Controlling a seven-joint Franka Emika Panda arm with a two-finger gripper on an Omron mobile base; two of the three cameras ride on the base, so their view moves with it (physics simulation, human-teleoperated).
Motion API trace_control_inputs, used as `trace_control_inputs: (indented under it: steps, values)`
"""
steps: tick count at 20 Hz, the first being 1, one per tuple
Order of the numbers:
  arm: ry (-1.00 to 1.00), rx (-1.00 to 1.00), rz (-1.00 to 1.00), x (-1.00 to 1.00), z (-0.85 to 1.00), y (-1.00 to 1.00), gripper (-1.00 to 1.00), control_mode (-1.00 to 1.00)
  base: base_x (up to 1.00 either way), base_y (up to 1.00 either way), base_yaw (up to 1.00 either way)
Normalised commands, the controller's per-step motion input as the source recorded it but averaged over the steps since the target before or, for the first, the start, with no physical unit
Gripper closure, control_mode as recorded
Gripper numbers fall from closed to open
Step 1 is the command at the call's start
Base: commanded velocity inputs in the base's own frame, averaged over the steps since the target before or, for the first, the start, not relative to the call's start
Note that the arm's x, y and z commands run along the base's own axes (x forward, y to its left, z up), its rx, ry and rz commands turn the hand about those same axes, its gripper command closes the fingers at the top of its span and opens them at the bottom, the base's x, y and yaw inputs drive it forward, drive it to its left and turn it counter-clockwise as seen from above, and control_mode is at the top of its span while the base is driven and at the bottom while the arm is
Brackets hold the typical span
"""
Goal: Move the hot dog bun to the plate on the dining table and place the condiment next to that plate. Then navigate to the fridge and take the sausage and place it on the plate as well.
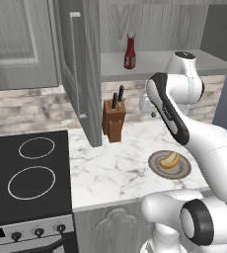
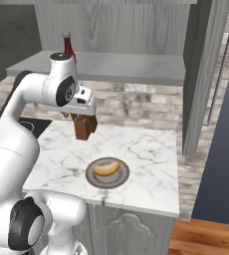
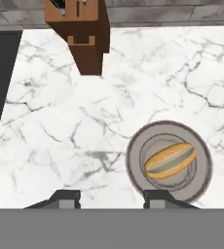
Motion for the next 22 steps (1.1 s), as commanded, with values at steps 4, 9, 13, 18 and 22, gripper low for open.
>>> trace_control_inputs:
  steps: [4,9,13,18,22]
  values:
    - [0.0,0.0,-0.02,-0.23,-0.17,-0.13,-1.0,-1.0,0.0,0.0,0.0]
    - [0.1,0.01,-0.26,-0.18,-0.45,-0.59,-1.0,-1.0,0.0,0.0,0.0]
    - [0.16,0.05,-0.36,-0.03,-0.56,-0.69,-1.0,-1.0,0.0,0.0,0.0]
    - [0.12,0.04,-0.3,0.0,-0.56,-0.37,-1.0,-1.0,0.0,0.0,0.0]
    - [0.05,0.06,-0.2,0.0,-0.58,-0.22,-1.0,-1.0,0.0,0.0,0.0]
